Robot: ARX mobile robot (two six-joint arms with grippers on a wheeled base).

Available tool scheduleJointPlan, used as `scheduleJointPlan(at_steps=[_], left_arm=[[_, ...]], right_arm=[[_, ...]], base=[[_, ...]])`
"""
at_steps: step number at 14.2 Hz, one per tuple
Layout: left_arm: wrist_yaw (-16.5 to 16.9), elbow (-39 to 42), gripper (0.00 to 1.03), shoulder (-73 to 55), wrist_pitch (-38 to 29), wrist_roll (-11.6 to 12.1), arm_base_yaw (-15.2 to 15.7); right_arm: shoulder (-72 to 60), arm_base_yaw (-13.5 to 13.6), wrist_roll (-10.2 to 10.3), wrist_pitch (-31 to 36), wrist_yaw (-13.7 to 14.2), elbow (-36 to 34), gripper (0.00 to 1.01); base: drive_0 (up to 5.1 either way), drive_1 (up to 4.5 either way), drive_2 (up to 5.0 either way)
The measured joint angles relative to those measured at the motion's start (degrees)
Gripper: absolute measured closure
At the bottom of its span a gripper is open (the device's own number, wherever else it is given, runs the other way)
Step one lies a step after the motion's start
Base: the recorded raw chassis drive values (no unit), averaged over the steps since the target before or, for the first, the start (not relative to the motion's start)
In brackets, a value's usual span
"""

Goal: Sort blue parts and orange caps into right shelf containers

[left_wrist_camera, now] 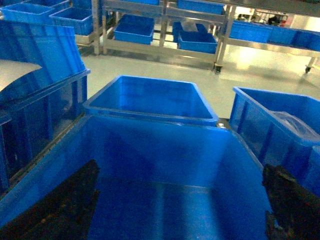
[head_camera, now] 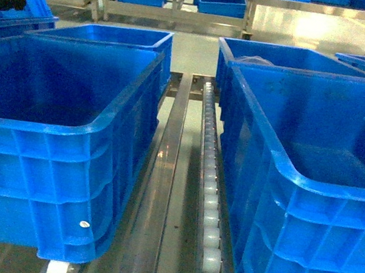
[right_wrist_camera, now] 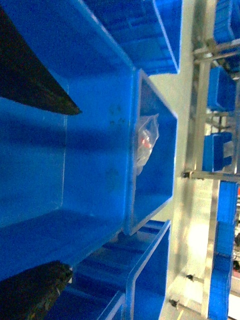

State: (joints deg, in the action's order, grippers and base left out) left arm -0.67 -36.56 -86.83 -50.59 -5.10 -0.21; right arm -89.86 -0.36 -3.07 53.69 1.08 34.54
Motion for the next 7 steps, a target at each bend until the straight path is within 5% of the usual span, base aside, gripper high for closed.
scheduleJointPlan(at_steps=[3, 7], left_arm=[[0.48, 9.03, 0.38, 6.21, -2.19, 3.37, 0.04], [0.48, 21.88, 0.95, 17.79, -3.08, 4.09, 0.04]], right_arm=[[5.75, 0.09, 1.81, 4.59, -1.03, -9.09, 0.40], [18.25, 0.09, 2.21, 3.89, -1.03, -21.16, 0.99]], base=[[0.0, 0.00, 0.0], [0.0, 0.00, 0.0]])
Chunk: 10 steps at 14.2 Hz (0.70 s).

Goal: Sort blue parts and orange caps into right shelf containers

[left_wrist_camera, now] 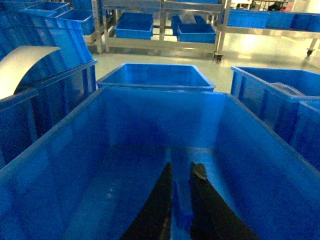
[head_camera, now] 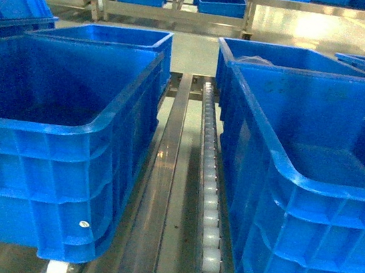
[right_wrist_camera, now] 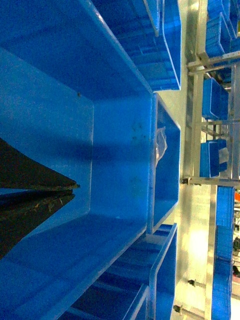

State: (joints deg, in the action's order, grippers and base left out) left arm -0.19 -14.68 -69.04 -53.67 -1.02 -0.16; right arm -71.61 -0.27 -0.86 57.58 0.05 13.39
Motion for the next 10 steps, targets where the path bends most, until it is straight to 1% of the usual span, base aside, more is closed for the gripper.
scheduleJointPlan(at_steps=[1, 3, 4, 6, 7, 8, 10], left_arm=[[0.00, 1.40, 1.02, 1.88, 0.28, -0.02, 0.00], [0.00, 4.02, 1.01, 5.68, 1.66, 0.07, 0.00], [0.00, 5.51, 1.01, 8.20, 2.78, 0.07, 0.00], [0.00, 8.11, 1.01, 13.53, 5.64, 0.07, 0.00], [0.00, 9.38, 1.01, 16.00, 6.29, 0.07, 0.00], [0.02, 11.34, 1.01, 16.22, 3.37, 0.07, 0.00], [0.02, 13.55, 1.01, 21.11, 9.01, 0.07, 0.00]], right_arm=[[1.99, 0.00, 0.13, -0.59, 0.00, -1.49, 0.99], [5.90, 0.00, 0.20, -2.03, -0.02, -3.87, 0.99], [5.99, 0.00, 0.22, 1.97, 0.00, -6.19, 0.99], [10.80, 0.00, 0.22, -3.08, 0.00, -9.57, 0.99], [14.73, 0.00, 0.24, -4.96, 0.00, -10.01, 0.99], [17.99, 0.00, 0.24, -7.30, 0.00, -10.32, 0.99], [24.04, 0.00, 0.24, -12.61, 0.00, -11.89, 0.99]], base=[[0.0, 0.00, 0.0], [0.0, 0.00, 0.0], [0.0, 0.00, 0.0], [0.0, 0.00, 0.0], [0.0, 0.00, 0.0], [0.0, 0.00, 0.0], [0.0, 0.00, 0.0]])
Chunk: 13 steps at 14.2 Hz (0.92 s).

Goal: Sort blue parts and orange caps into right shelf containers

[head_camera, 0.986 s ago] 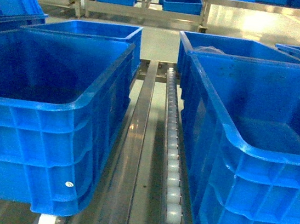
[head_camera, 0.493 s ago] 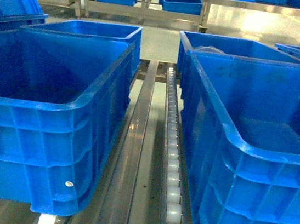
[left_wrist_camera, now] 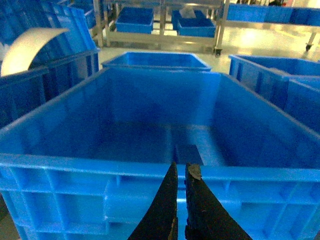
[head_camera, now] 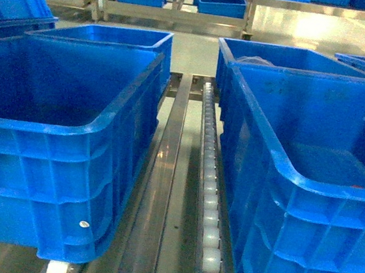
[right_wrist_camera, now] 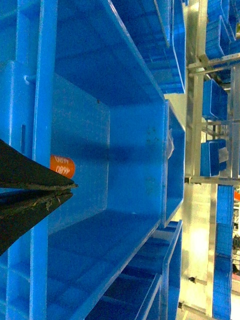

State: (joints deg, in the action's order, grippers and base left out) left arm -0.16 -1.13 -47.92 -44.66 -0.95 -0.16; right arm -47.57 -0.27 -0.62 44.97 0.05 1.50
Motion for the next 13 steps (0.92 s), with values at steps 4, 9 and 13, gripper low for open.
scheduleJointPlan(at_steps=[4, 9, 13], left_arm=[[0.00, 0.48, 1.01, 12.57, 10.34, 0.02, 0.00], [0.00, 0.50, 1.01, 24.57, 21.42, 0.02, 0.00], [0.00, 0.50, 1.01, 31.58, 28.24, 0.02, 0.00]], right_arm=[[12.39, 0.00, 0.00, -10.75, 0.00, -0.74, 0.99], [24.30, 0.00, 0.00, -21.75, 0.00, -0.76, 0.99], [31.32, 0.00, 0.00, -28.70, 0.00, -0.76, 0.99]], base=[[0.0, 0.00, 0.0], [0.0, 0.00, 0.0], [0.0, 0.00, 0.0]])
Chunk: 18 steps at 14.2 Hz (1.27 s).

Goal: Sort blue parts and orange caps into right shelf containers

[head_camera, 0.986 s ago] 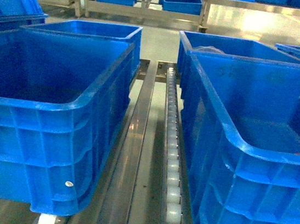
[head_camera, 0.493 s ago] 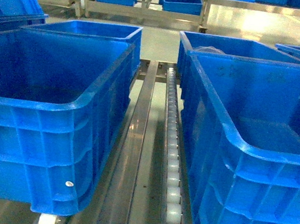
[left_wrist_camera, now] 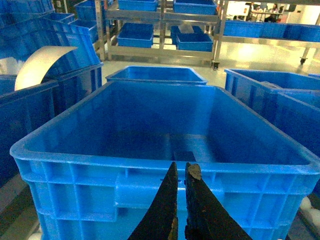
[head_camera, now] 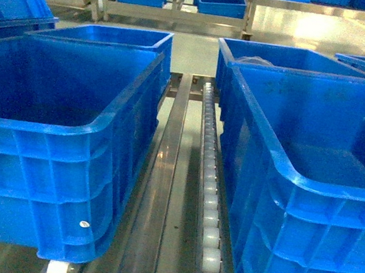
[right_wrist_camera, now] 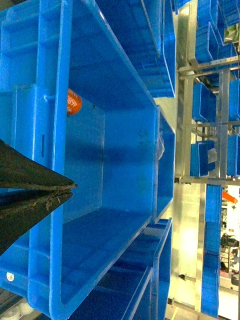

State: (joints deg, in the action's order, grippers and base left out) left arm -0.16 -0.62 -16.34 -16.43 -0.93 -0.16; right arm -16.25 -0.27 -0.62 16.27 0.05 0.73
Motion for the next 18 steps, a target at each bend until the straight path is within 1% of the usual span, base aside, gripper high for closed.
scheduleJointPlan(at_steps=[5, 6, 7, 8, 9, 12, 13, 14, 15, 16, 17, 18], left_arm=[[0.00, 0.00, 1.01, 6.10, 6.19, 0.00, 0.00], [0.00, -0.07, 1.01, 7.98, 8.83, 0.00, 0.00], [0.02, -0.02, 1.01, 14.08, 17.14, 0.02, 0.00], [0.15, -0.02, 1.01, 15.87, 16.94, 0.13, 0.00], [0.15, -0.02, 0.99, 15.85, 16.72, 0.11, 0.00], [0.17, -0.02, 0.87, 15.85, 16.70, 0.13, 0.00], [0.15, -0.02, 0.81, 15.87, 16.70, 0.13, 0.00], [0.15, -0.02, 0.62, 15.85, 16.70, 0.13, 0.00], [0.15, -0.02, 0.49, 15.85, 16.68, 0.13, 0.00], [0.15, -0.02, 0.32, 15.85, 16.70, 0.13, 0.00], [0.15, -0.02, 0.17, 15.87, 16.68, 0.13, 0.00], [0.15, -0.02, 0.07, 15.85, 16.70, 0.13, 0.00]], right_arm=[[6.05, 0.00, 0.00, -6.01, 0.00, 0.00, 0.99], [8.33, 0.00, 0.02, -9.18, 0.02, 0.00, 0.99], [14.38, 0.00, 0.02, -16.92, -0.02, 0.00, 0.99], [15.98, 0.00, 0.04, -16.35, -0.07, 0.00, 0.99], [15.98, 0.00, 0.02, -16.66, -0.07, 0.00, 0.96], [15.98, 0.00, 0.02, -16.50, -0.04, 0.00, 0.84], [15.98, 0.00, 0.04, -16.55, -0.04, 0.00, 0.76], [15.98, 0.00, 0.04, -16.55, -0.04, 0.00, 0.58], [15.98, 0.00, 0.04, -16.55, -0.04, 0.00, 0.45], [15.98, 0.00, 0.02, -16.55, -0.04, 0.00, 0.27], [15.98, 0.00, 0.04, -16.52, -0.04, 0.00, 0.12], [15.98, 0.00, 0.07, -16.55, -0.04, 0.00, 0.02]], base=[[0.0, 0.00, 0.0], [0.0, 0.00, 0.0], [0.0, 0.00, 0.0], [0.0, 0.00, 0.0], [0.0, 0.00, 0.0], [0.0, 0.00, 0.0], [0.0, 0.00, 0.0], [0.0, 0.00, 0.0], [0.0, 0.00, 0.0], [0.0, 0.00, 0.0], [0.0, 0.00, 0.0], [0.0, 0.00, 0.0]])
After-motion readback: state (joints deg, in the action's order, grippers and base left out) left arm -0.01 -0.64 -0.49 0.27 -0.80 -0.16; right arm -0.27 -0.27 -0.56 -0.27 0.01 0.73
